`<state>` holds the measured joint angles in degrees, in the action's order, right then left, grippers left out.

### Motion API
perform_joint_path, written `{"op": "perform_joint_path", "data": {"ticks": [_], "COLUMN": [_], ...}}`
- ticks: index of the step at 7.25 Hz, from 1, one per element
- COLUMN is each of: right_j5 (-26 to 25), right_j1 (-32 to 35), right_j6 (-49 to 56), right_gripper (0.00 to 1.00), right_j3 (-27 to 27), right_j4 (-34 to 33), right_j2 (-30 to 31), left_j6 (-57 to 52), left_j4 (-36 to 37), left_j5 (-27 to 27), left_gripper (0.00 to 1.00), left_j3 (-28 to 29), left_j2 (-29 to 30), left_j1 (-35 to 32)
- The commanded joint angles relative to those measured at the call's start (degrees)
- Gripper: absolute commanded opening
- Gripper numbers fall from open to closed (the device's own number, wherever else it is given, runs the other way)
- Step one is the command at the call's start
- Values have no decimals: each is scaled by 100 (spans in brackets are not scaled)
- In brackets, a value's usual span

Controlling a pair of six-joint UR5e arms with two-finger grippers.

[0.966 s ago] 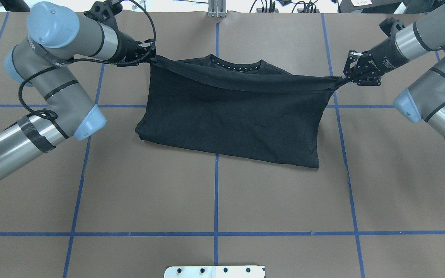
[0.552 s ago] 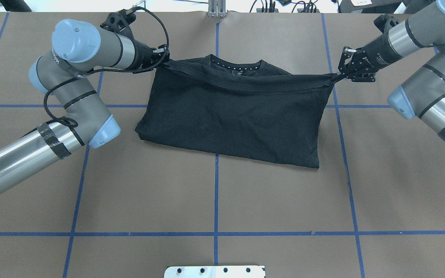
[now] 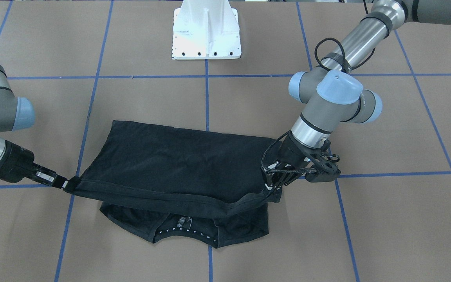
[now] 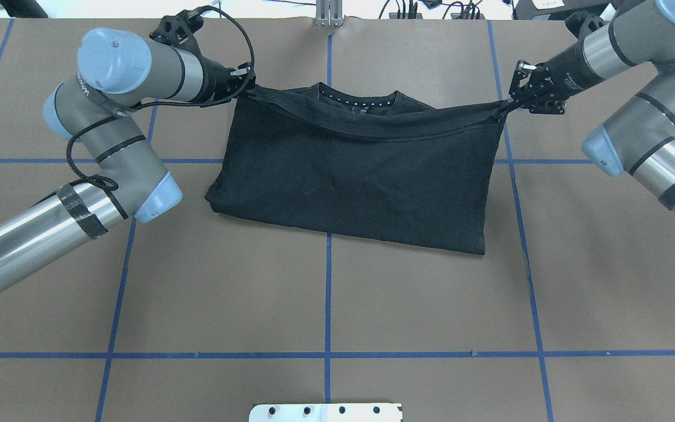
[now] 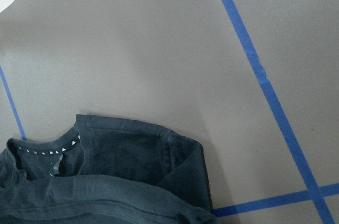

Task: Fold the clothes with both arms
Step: 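Lower the hem onto the collar edge and open both grippers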

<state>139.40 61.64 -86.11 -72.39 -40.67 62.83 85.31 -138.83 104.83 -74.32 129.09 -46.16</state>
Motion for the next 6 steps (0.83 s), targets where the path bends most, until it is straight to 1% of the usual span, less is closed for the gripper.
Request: {"op": "perform_joint_path", "data": {"ticks": [1,2,3,6], "right_j5": [-106,-211,-281,-291], "right_j1": [-3,-3,-12,-12], "right_j6": [7,7,7,16], "right_gripper": [0,0,0,0], "right_j3": [198,234,269,401], "right_j4": [6,6,6,6], "right_j2": [-77,-78,-78,-78], "left_j6": [-15,-15,-15,-23], "left_j4": [-134,-344,-511,-539], "left_j5": [-339,-419,-472,-534], "left_gripper": [0,0,0,0], "left_j3": [258,556,707,980], "left_j2": [11,72,90,204], "left_j1": [-16,-16,-16,-16]}}
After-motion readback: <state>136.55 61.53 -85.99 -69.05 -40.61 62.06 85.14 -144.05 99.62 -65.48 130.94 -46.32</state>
